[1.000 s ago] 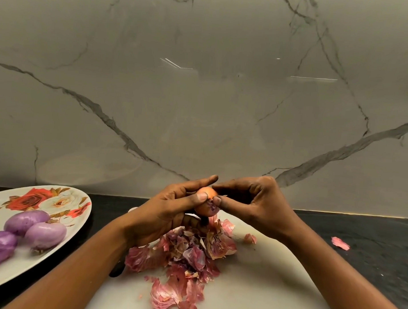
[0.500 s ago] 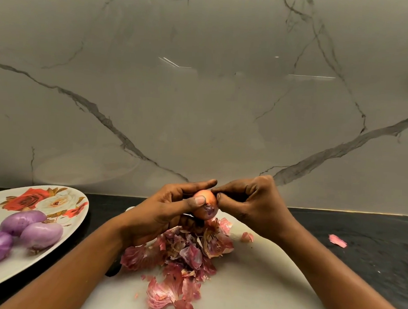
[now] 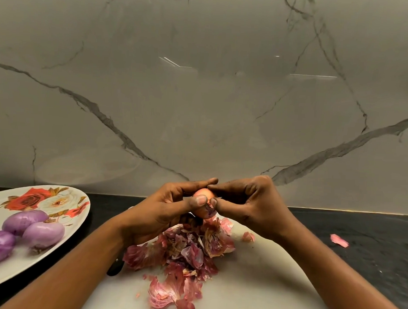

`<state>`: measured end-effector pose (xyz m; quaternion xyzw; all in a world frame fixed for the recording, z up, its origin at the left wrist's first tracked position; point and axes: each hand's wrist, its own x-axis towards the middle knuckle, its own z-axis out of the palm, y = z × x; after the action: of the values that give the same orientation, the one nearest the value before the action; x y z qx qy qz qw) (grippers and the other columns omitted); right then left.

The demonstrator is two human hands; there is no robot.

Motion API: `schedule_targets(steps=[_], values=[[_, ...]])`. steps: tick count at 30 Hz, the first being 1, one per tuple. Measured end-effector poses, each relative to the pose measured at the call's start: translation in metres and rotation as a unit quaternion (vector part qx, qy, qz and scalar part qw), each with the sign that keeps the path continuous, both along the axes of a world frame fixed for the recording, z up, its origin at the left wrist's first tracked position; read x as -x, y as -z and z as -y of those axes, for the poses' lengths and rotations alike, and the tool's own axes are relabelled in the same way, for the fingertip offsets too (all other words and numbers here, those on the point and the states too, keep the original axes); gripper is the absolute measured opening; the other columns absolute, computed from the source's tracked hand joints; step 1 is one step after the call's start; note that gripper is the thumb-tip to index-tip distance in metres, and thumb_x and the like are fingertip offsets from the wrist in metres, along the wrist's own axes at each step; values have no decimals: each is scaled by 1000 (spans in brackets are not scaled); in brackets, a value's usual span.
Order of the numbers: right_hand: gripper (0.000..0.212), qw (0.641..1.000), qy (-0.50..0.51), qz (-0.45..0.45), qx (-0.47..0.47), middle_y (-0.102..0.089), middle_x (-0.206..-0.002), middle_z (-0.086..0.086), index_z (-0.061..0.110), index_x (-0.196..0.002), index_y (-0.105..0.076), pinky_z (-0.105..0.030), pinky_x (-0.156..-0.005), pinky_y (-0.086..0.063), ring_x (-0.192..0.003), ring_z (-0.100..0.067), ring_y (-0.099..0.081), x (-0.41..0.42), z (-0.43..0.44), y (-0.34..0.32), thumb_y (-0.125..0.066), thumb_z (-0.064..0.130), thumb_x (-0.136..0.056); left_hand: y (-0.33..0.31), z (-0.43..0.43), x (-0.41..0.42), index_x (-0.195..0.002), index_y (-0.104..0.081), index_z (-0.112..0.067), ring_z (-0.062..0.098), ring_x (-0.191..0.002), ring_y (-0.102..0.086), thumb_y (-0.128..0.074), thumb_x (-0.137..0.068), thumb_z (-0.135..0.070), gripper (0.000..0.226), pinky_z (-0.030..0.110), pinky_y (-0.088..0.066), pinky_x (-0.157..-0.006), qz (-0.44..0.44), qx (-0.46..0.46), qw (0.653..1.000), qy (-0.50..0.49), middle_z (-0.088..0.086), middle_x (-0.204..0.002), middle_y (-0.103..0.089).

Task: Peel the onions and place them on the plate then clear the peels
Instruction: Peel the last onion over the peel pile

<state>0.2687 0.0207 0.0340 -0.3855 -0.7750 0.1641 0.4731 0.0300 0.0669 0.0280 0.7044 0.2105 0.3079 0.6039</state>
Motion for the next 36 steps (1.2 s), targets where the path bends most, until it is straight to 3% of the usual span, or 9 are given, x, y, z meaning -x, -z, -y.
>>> schedule_targets(steps=[6, 10, 13, 17, 22, 26, 31, 36], values=[[18, 997, 48, 24, -48, -82, -91, 7, 17, -107, -84, -43, -66, -65, -78, -11, -79, 2, 0, 0, -77, 9, -93, 2, 1, 0, -152, -54, -19, 24, -127, -66, -57, -104, -13, 49, 33, -55, -99, -12, -9, 1000, 24, 6, -146, -64], [19, 999, 42, -4, -20, -82, -95, 7, 15, -110, -83, -38, -71, -67, -83, -13, -79, 1, 0, -1, -75, 8, -95, 0, -1, 1, -150, -58, -24, 24, -126, -66, -59, -103, -15, 48, 35, -56, -95, -4, 0, 1000, 7, 5, -146, -63], [27, 1000, -7, -16, 8, -82, -105, 3, 11, -117, -80, -32, -82, -65, -95, -11, -79, 1, 4, -5, -82, 19, -91, -2, 0, 0, -148, -60, -26, 23, -121, -68, -58, -104, -18, 45, 37, -57, -95, -9, -19, 1000, -10, 4, -144, -65], [31, 999, -32, -2, -1, -81, -111, 6, 17, -120, -78, -31, -86, -65, -102, -9, -78, 2, 6, -5, -84, 17, -89, -3, 3, 0, -149, -59, -24, 16, -110, -68, -58, -105, -19, 44, 34, -55, -92, -25, -30, 999, 0, 8, -137, -69], [28, 998, -2, 45, -50, -82, -102, 6, 15, -118, -80, -37, -71, -66, -87, -9, -79, 1, 3, -1, -84, 22, -91, -2, 3, 0, -150, -58, -23, 20, -121, -68, -57, -105, -19, 44, 35, -54, -100, -36, -29, 999, 1, 6, -137, -69], [28, 991, 24, 87, -97, -81, -93, 5, 13, -119, -80, -27, -58, -60, -72, -6, -75, 4, 3, 1, -79, 28, -95, -2, 5, -2, -149, -59, -19, 12, -111, -70, -56, -105, -17, 44, 28, -55, -93, -27, -13, 1000, 1, 3, -131, -72], [21, 984, 45, 113, -133, -74, -74, 10, 12, -110, -81, -33, -46, -52, -55, -13, -66, 3, 3, -1, -71, 29, -101, -2, 4, -1, -149, -59, -19, 14, -112, -70, -56, -104, -19, 45, 29, -56, -92, -23, -10, 1000, 6, 5, -134, -71], [17, 990, 64, 64, -108, -77, -76, 3, 13, -106, -82, -38, -50, -55, -60, -14, -69, 0, -1, -1, -69, 22, -102, -2, 3, 0, -143, -66, -31, 24, -125, -67, -61, -98, -24, 45, 35, -59, -94, 1, -5, 1000, -8, -1, -141, -67]])
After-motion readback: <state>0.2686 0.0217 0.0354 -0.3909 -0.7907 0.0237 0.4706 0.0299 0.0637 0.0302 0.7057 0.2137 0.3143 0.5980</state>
